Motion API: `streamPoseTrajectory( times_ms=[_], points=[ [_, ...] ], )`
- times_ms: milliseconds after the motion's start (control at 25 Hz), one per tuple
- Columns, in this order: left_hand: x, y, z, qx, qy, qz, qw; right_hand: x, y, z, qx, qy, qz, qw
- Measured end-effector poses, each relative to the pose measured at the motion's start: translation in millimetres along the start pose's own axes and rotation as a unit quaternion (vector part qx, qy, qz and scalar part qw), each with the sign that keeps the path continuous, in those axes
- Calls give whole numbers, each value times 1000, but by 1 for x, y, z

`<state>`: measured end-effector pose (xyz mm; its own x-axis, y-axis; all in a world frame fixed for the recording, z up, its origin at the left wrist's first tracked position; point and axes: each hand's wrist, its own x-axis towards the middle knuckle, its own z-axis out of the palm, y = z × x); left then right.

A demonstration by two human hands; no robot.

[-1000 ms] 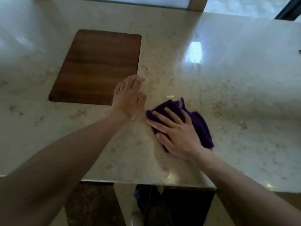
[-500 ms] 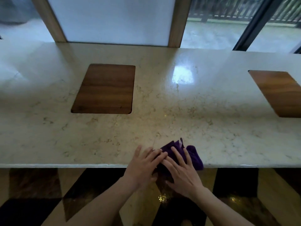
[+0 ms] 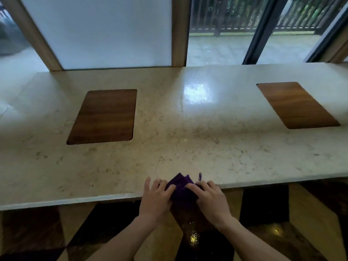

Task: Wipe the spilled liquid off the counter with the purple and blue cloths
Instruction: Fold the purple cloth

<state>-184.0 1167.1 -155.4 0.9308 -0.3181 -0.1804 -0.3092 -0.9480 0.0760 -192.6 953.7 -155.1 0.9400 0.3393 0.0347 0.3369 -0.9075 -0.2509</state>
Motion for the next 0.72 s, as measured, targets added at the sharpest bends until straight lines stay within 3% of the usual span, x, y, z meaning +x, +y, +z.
streamPoseTrajectory(
  times_ms=[120,240,440,720],
  points=[
    [-2,24,-7,-93,-17,-33,995,-24,21,-25,98,-20,65,993],
    [9,67,-36,-220,-21,-24,975,-41,53,-73,210,27,131,969],
    [34,170,-102,-427,40,25,903,-87,124,-170,310,111,175,928],
    [79,357,-168,-473,38,173,863,-207,240,-272,311,231,264,883]
  ],
)
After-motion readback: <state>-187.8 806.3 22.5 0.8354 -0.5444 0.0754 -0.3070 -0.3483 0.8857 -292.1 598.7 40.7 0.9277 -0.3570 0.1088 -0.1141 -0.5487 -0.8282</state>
